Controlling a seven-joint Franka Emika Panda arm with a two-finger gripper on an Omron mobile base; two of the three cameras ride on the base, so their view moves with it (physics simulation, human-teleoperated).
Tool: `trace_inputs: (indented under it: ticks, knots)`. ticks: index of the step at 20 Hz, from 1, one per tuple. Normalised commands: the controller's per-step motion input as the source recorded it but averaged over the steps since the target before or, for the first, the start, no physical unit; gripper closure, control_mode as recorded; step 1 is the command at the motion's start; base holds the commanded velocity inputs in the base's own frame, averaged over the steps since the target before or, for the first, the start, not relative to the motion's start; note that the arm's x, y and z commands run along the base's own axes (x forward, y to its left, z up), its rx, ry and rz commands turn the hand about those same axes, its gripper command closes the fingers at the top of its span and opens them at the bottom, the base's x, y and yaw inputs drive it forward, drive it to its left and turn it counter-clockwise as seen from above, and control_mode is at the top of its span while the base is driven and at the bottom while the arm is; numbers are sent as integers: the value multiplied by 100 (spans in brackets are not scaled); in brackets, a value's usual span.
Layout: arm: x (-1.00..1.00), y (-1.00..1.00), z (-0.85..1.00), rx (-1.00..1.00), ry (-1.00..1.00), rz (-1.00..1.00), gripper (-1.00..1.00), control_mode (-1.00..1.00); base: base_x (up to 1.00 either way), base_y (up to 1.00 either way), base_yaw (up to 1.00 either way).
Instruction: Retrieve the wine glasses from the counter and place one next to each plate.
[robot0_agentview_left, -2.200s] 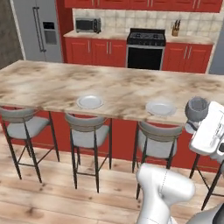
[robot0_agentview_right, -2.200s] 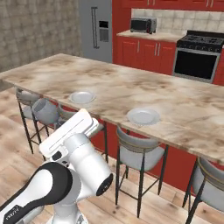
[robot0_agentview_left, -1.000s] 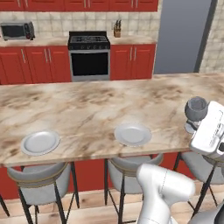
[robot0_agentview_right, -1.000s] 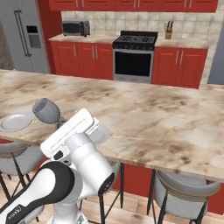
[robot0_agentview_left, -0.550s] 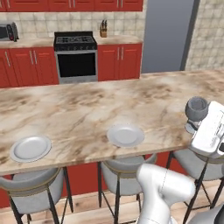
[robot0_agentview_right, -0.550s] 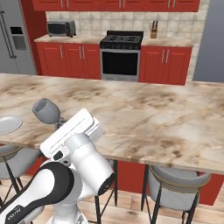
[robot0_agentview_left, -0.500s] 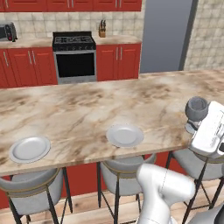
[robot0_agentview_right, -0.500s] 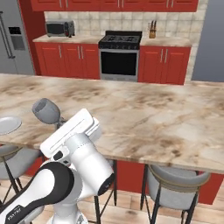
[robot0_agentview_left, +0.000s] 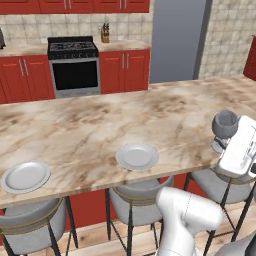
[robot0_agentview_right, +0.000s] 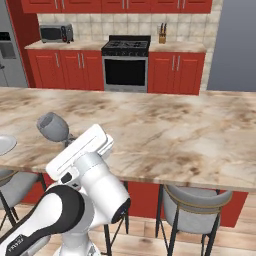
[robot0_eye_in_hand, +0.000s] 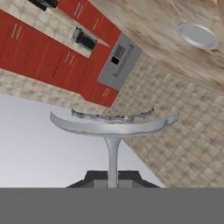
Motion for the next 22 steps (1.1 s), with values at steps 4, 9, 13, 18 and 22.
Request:
trace_inputs:
  ticks: [4, 9, 13, 18, 22]
  knots:
    - [46, -19, 0, 0, 11, 0, 100, -100, 0, 0, 0]
    - [29, -12, -2, 0, 8, 0, 100, -100, 0, 0, 0]
    - [30, -9, -34, -1, 14, 0, 100, -100, 0, 0, 0]
    - [80, 1, -67, -7, 38, 0, 100, -100, 0, 0, 0]
    - [99, 0, -61, -12, 28, 1, 100, -100, 0, 0, 0]
